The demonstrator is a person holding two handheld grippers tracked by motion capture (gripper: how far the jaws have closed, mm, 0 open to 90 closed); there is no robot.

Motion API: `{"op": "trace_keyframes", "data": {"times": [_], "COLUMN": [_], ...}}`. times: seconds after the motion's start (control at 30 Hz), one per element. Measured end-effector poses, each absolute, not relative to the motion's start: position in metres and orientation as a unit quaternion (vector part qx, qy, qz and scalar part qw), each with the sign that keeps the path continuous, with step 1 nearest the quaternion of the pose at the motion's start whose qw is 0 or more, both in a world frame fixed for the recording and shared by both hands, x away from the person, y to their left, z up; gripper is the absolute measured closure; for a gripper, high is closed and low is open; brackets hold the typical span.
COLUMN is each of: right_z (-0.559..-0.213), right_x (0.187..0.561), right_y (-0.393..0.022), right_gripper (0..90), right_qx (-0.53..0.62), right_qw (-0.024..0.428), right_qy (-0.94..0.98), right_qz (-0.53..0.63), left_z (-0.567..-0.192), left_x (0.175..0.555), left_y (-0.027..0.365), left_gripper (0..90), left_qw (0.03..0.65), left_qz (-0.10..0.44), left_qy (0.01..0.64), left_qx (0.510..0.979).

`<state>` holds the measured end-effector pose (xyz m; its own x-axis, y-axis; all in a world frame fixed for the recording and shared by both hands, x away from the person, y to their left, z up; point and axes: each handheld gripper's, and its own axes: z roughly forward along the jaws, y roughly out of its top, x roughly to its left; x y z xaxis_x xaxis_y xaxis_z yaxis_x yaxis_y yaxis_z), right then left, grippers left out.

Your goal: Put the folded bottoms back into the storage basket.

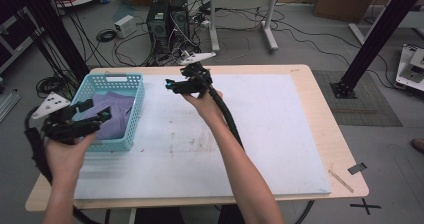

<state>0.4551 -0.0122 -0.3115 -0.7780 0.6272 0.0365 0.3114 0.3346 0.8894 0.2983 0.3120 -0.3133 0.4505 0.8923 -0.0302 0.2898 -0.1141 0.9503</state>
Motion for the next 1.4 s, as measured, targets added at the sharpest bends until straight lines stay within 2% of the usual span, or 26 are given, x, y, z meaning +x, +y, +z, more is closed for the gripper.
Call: {"op": "trace_keyframes", "data": {"times": [0.3, 0.57, 0.83, 1.4], "right_z": [-0.322, -0.341, -0.353, -0.384], "right_x": [0.421, 0.390, 0.361, 0.330], "right_y": [-0.099, -0.159, -0.192, -0.252], "right_gripper": [28.2, 24.7, 22.2, 21.4], "right_qx": [0.313, 0.326, 0.324, 0.367], "right_qw": [0.181, 0.181, 0.187, 0.203], "right_qy": [0.782, 0.771, 0.767, 0.735], "right_qz": [0.507, 0.516, 0.521, 0.533], "left_z": [-0.335, -0.353, -0.360, -0.376], "left_x": [0.307, 0.303, 0.292, 0.300], "left_y": [0.262, 0.230, 0.213, 0.205], "left_gripper": [27.9, 27.9, 27.9, 27.9], "left_qw": [0.526, 0.539, 0.564, 0.551], "left_qz": [0.276, 0.261, 0.239, 0.224], "left_qy": [0.398, 0.366, 0.344, 0.349], "left_qx": [0.699, 0.712, 0.712, 0.724]}}
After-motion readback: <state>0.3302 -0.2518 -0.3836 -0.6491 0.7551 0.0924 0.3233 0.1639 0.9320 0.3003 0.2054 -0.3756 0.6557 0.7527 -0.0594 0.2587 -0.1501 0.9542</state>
